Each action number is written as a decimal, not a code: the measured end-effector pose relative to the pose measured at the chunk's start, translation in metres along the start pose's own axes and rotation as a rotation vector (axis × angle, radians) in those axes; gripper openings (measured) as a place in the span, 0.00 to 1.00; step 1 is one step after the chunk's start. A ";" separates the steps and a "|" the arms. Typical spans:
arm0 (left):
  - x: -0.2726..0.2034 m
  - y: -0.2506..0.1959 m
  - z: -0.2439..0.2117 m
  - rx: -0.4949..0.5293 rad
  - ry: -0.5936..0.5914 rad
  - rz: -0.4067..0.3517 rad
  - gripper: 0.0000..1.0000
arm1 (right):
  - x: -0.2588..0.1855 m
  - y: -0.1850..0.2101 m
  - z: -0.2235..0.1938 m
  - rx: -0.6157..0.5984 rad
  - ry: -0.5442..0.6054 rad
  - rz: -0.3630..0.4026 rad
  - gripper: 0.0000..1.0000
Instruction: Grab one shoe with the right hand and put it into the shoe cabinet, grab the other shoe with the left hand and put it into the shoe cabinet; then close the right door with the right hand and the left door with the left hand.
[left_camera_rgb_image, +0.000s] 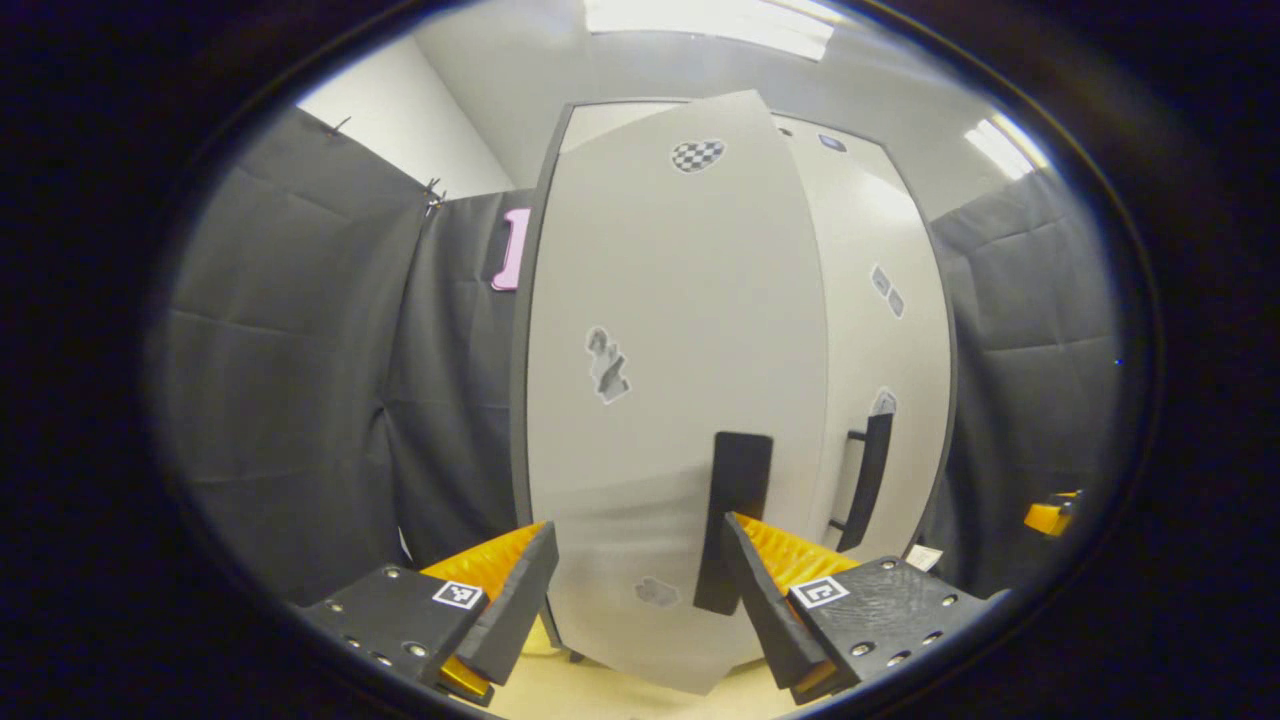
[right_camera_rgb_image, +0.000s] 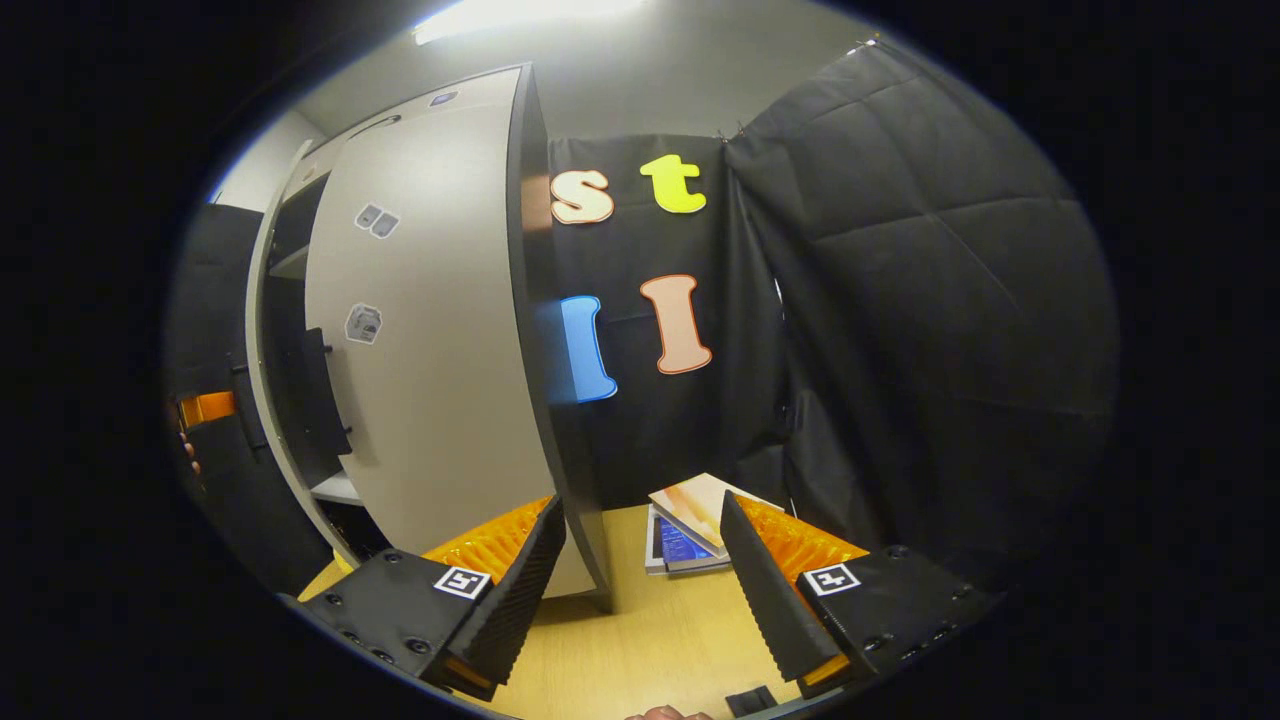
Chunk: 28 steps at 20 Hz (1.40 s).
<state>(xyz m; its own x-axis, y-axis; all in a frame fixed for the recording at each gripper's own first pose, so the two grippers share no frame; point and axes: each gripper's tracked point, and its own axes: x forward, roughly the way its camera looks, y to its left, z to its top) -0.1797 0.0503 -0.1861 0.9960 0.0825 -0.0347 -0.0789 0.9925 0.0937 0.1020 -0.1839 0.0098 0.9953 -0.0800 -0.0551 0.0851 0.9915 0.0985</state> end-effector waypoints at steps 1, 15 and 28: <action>-0.001 -0.006 -0.002 0.004 0.003 0.005 0.93 | 0.003 -0.005 0.000 -0.009 -0.003 0.006 0.98; -0.115 0.024 -0.014 -0.147 -0.073 0.082 0.94 | -0.001 0.037 0.007 -0.067 -0.060 0.125 0.98; -0.162 0.085 -0.042 -0.100 -0.071 0.056 0.93 | -0.046 0.155 0.000 -0.117 -0.065 0.202 0.98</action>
<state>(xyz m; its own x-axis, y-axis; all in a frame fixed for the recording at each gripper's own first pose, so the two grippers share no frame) -0.3494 0.1250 -0.2143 0.9901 0.1348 0.0385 -0.1347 0.9909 -0.0060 0.0693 -0.0266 0.0278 0.9928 0.1184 0.0186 -0.1181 0.9929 -0.0151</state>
